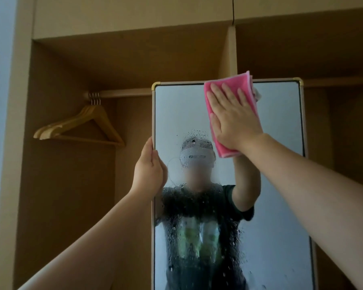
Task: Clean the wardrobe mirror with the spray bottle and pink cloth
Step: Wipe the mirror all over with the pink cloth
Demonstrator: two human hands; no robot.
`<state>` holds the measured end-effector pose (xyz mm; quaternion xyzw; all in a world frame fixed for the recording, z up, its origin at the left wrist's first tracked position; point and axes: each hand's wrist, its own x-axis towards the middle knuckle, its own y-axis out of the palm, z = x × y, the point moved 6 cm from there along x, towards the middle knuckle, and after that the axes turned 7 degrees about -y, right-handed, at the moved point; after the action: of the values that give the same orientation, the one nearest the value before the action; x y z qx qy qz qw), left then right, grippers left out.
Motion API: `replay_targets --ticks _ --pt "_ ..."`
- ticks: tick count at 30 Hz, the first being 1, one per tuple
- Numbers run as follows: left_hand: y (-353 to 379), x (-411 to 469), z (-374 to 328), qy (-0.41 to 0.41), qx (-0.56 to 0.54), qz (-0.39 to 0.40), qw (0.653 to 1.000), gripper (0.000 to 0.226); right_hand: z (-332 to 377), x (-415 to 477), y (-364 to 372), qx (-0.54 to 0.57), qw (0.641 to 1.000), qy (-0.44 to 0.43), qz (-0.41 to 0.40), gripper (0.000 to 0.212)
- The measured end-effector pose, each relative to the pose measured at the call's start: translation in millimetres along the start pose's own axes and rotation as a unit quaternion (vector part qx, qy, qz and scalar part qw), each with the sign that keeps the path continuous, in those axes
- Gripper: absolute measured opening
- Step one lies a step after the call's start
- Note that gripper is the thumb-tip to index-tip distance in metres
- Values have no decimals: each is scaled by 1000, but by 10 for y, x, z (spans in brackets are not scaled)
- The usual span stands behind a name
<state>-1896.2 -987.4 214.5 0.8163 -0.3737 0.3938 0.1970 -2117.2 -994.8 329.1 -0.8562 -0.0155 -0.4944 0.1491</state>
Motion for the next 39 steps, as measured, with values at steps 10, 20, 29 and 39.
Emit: replay_targets --ticks 10,20,29,39 --pt "-9 -23 -50 18 3 -1 1000 40 40 7 8 5 1000 13 -13 61" --pt "-17 -80 -113 19 -17 -5 1000 41 391 -389 115 25 1000 -1 -13 60" --pt "-29 -124 -203 30 -17 -1 999 41 890 -1060 321 38 998 -40 -26 60" --pt "-33 -152 -246 12 -17 2 1000 39 1258 -1558 517 63 993 -97 -20 64"
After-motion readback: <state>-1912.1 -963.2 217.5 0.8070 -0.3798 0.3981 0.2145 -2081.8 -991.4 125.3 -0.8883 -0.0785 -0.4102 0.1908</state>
